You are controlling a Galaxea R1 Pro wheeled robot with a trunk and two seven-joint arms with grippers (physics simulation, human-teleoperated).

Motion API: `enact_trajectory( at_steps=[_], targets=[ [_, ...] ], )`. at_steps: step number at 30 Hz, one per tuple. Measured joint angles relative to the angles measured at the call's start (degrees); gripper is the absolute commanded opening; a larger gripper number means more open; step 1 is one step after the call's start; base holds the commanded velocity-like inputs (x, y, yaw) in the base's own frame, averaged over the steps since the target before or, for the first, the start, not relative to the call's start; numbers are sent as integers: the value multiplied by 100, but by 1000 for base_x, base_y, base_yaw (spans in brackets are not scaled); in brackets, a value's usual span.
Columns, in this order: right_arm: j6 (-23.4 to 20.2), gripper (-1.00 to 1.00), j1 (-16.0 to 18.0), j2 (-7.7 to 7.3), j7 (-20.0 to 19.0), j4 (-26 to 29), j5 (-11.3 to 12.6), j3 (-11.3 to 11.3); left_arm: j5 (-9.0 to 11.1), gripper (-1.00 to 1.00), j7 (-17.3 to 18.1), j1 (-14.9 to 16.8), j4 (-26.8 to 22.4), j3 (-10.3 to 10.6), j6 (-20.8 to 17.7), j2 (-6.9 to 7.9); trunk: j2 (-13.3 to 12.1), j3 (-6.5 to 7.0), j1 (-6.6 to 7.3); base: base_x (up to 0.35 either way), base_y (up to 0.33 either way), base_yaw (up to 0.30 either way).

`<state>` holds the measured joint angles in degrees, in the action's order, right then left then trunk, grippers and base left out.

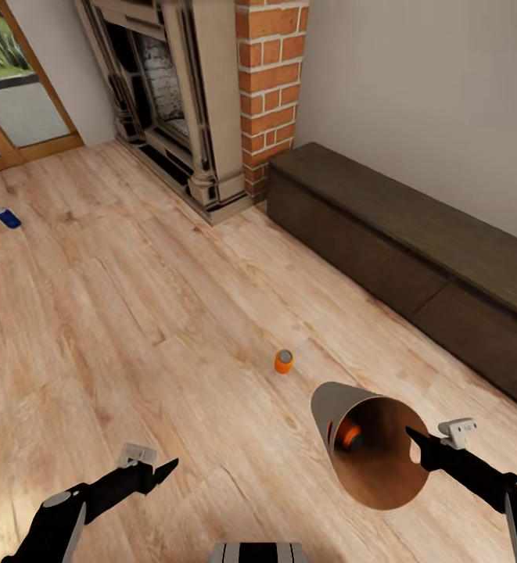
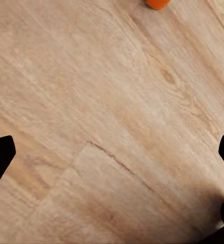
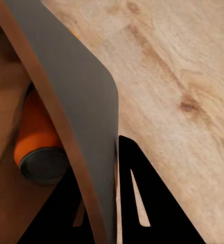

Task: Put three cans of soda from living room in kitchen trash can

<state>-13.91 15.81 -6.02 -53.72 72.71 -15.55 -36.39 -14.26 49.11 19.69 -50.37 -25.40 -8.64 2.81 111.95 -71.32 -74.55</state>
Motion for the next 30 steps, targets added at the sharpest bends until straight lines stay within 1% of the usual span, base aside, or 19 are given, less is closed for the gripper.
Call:
enact_trajectory(
  at_steps=[9, 11, 13, 14, 15, 16, 17, 19, 24, 26, 27, 30],
  targets=[
    [72, -100, -2, 21, -2, -10, 10, -15, 4, 100, -8, 0, 1, 0, 14, -12, 0, 31, 0, 281, 0, -2],
    [76, -100, -4, 19, -8, -10, 11, -49, 6, 100, -10, 0, 1, 0, 28, -14, 0, 47, 0, 265, 0, 0],
    [96, -100, -54, 22, -80, -12, 13, -134, 7, 100, -9, 0, 1, 0, 94, -16, 0, 63, 0, 235, 0, 0],
    [182, -100, -133, 22, -147, -17, 35, -192, 2, 100, -8, 0, 0, 0, 154, -16, 0, 70, 1, 187, 0, 0],
    [283, -100, -194, 24, -163, -35, 4, -222, 0, 100, -8, 0, 0, 0, 189, -17, 0, 77, 0, 120, 0, 0],
    [559, -100, -304, 31, -191, -87, 36, -297, -1, 100, -7, -1, -1, -1, 260, -20, 0, 83, 1, 96, 0, 0],
    [689, -100, -359, 36, -204, -135, -21, -322, -3, 100, -5, 0, 1, 0, 301, -21, 0, 88, 0, 61, 0, 0],
    [989, -100, -475, 34, -221, -271, 5, -396, -2, 100, 9, 0, 0, 4, 435, -24, 0, 95, 0, 48, 33, 0],
    [1144, -100, -533, 29, -238, -342, 37, -441, -32, 100, 20, -2, 1, 23, 509, -26, 0, 103, 0, 76, 186, -11],
    [1171, -100, -546, 30, -243, -357, 41, -448, -115, 100, 33, -1, 1, 73, 520, -30, 0, 107, 0, 57, 276, -72],
    [1181, -100, -549, 31, -245, -363, 45, -452, -195, 100, 44, 0, 3, 154, 523, -32, 0, 111, 0, 36, 293, -107],
    [1191, -100, -553, 28, -246, -370, 45, -458, -297, 100, 51, 0, 27, 380, 528, -31, 0, 125, 0, 19, 307, -143]
  ],
)
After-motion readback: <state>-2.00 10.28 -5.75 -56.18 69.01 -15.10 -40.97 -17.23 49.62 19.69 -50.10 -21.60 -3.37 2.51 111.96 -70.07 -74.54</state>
